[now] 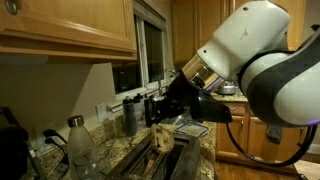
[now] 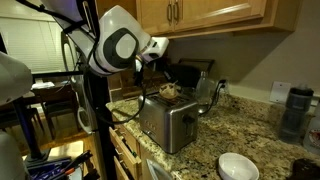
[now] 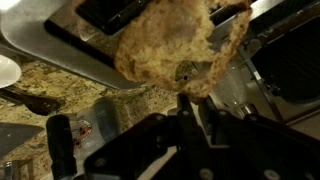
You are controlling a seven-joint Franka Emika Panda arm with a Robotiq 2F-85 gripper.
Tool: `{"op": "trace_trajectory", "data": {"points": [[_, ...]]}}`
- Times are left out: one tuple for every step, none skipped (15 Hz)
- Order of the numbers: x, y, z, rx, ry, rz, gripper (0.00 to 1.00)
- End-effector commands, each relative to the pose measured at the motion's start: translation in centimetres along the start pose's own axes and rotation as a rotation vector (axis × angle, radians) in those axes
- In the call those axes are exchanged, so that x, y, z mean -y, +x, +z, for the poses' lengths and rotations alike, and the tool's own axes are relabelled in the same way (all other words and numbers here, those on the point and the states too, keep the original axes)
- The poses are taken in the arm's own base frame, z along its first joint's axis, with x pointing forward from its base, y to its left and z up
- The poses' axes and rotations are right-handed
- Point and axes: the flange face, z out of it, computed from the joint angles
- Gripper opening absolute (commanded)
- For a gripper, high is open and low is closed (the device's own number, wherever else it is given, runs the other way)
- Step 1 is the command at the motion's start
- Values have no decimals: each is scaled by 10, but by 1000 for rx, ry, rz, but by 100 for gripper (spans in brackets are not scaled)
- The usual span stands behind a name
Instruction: Put two slices of bread in the toaster
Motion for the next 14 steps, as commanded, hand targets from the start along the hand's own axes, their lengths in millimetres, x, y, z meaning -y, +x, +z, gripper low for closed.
{"op": "trace_trajectory", "data": {"points": [[-8, 0, 2, -21, 28, -21, 9], [-9, 0, 3, -20, 28, -20, 9], [1, 2, -3, -15, 21, -22, 9], [1, 1, -2, -11, 22, -23, 9], [2, 1, -3, -13, 24, -24, 9], [3, 0, -3, -10, 27, -26, 9], [4, -1, -3, -8, 29, -26, 9], [4, -2, -3, -7, 31, -28, 9], [5, -2, -3, -5, 33, -29, 9], [5, -3, -3, -3, 33, -32, 9], [4, -5, -3, 0, 30, -35, 9], [4, -5, -3, 1, 31, -36, 9], [4, -6, -2, 3, 30, -37, 9], [3, -6, -2, 4, 29, -35, 40]]}}
